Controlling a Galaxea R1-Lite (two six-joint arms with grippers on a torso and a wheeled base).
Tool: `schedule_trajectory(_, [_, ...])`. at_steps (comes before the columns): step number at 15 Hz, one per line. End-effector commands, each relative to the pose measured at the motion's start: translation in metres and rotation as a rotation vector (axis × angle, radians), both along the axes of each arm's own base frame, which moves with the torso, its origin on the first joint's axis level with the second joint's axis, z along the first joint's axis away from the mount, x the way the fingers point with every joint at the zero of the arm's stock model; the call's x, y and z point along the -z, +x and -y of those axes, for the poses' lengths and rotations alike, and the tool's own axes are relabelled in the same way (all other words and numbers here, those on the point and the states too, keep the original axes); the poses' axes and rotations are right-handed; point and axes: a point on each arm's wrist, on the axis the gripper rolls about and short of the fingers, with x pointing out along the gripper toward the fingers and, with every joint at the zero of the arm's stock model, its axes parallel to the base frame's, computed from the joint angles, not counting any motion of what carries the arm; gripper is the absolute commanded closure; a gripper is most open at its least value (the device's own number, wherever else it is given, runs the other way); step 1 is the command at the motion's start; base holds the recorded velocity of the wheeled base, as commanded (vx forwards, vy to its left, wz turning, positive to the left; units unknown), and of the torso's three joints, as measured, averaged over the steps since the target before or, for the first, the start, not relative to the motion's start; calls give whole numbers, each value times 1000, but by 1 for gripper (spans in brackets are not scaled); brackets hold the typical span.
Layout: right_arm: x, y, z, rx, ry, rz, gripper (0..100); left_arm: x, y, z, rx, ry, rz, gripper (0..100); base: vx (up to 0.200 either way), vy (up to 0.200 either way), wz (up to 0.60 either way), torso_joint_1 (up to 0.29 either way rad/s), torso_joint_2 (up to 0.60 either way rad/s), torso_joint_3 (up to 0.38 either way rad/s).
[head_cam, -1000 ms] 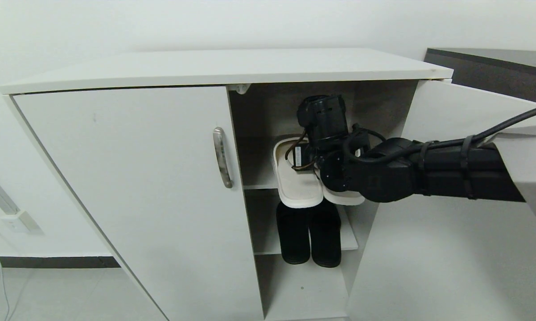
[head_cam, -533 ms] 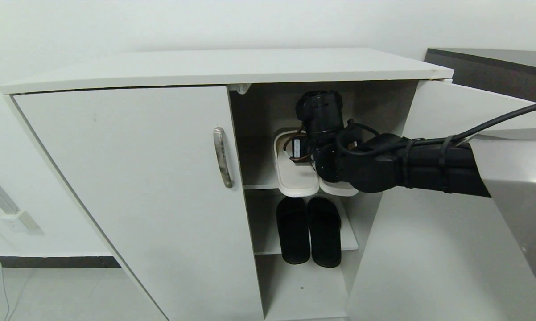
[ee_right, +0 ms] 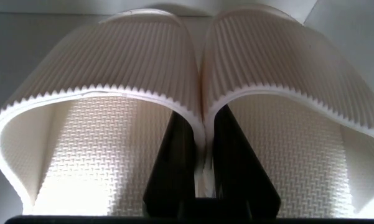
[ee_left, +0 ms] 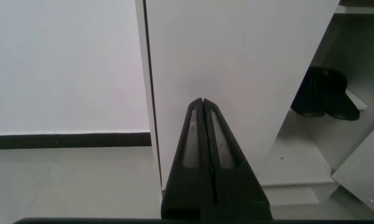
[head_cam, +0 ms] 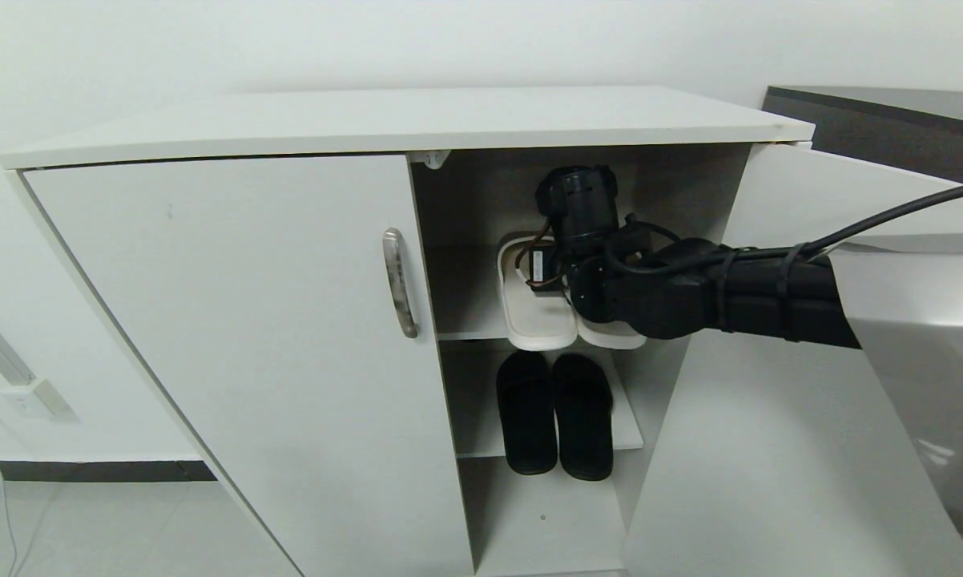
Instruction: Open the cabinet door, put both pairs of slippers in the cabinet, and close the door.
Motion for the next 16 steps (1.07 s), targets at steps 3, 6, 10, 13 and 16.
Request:
schedule_trajectory(3, [11,4,-4,2,-12,-12,100,0,0,0,-1,0,-1,100,0,0,0,0,0,0])
schedule_trajectory(6, [8,6,-2,4,-12,-8,100,0,0,0,0,0,0,100,0,0,0,0,0,0])
schedule_trajectory(10, [15,8,-5,1,-22,-15,100,0,0,0,-7,0,0,100,0,0,0,0,0,0])
schedule_trajectory(13, [16,9,-4,5,-22,-16,100,0,0,0,-7,0,0,100,0,0,0,0,0,0])
schedule_trajectory(16, [17,9,-4,5,-25,-19,0,0,0,0,-7,0,-1,100,0,0,0,0,0,0])
